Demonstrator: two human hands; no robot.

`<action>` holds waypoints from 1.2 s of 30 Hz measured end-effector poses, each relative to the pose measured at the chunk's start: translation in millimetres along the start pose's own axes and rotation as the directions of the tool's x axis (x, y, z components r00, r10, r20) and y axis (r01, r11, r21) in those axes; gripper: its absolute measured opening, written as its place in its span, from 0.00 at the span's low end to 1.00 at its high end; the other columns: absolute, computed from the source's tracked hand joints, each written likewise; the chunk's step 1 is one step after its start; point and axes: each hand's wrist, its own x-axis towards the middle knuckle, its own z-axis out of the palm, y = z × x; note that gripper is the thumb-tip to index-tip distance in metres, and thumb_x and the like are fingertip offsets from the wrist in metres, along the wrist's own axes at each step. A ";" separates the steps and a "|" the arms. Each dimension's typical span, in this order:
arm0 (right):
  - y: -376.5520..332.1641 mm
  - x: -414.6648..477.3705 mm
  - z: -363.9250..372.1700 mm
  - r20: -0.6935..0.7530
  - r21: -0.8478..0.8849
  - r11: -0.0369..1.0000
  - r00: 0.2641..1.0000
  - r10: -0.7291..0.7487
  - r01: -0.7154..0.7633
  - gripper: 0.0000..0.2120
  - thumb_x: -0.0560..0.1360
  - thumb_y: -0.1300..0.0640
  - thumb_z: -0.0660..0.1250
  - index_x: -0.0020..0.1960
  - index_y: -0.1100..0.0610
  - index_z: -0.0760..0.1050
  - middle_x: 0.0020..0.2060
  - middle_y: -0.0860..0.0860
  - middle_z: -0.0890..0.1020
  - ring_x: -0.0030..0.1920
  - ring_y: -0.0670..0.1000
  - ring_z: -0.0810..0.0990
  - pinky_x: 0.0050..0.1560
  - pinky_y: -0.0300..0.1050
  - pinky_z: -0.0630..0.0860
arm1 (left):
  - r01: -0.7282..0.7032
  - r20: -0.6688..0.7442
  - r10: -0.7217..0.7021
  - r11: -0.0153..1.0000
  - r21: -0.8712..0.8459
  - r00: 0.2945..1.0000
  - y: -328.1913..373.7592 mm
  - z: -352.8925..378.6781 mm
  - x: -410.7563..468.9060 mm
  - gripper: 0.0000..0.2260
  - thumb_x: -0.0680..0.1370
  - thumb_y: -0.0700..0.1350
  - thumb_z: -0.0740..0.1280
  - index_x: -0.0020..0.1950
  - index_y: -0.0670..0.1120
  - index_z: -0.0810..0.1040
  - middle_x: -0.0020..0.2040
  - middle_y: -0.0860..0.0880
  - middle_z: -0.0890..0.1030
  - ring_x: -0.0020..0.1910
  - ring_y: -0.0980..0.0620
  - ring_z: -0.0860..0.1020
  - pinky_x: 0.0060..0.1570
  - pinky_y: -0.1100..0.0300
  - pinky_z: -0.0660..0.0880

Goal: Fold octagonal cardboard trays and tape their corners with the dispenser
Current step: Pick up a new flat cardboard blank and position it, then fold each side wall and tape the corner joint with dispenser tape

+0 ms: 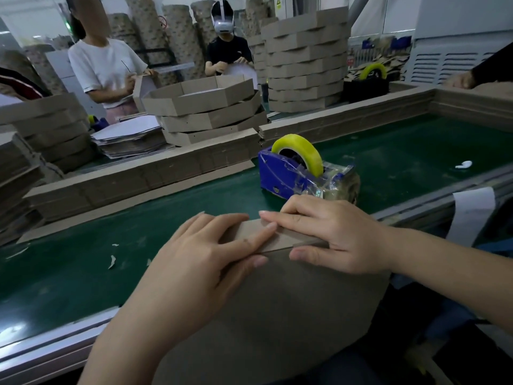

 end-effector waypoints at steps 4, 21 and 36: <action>-1.8 -0.7 1.0 0.005 0.042 0.999 1.000 0.014 -0.015 0.29 0.79 0.44 0.58 0.76 0.57 0.62 0.59 0.52 0.75 0.58 0.49 0.75 0.51 0.52 0.78 | -0.042 -0.075 0.049 0.994 0.100 0.996 3.1 4.5 3.9 0.19 0.80 0.58 0.53 0.67 0.59 0.75 0.53 0.51 0.80 0.48 0.48 0.79 0.58 0.42 0.75; 96.5 -2.0 -47.6 0.145 0.329 0.450 0.515 0.845 -0.830 0.13 0.80 0.46 0.60 0.44 0.46 0.80 0.46 0.44 0.73 0.43 0.46 0.70 0.46 0.43 0.66 | -0.049 -0.195 0.068 0.994 0.101 0.978 10.7 17.8 2.6 0.19 0.80 0.57 0.54 0.63 0.58 0.80 0.50 0.49 0.81 0.42 0.46 0.78 0.35 0.57 0.73; 91.9 12.2 -51.8 0.213 0.758 0.054 0.326 0.921 -0.650 0.05 0.73 0.57 0.71 0.39 0.58 0.80 0.42 0.52 0.76 0.33 0.45 0.68 0.40 0.43 0.75 | -0.052 -0.190 0.072 0.993 0.107 0.979 16.0 17.2 2.8 0.19 0.80 0.57 0.54 0.63 0.58 0.80 0.50 0.48 0.81 0.42 0.44 0.79 0.34 0.54 0.75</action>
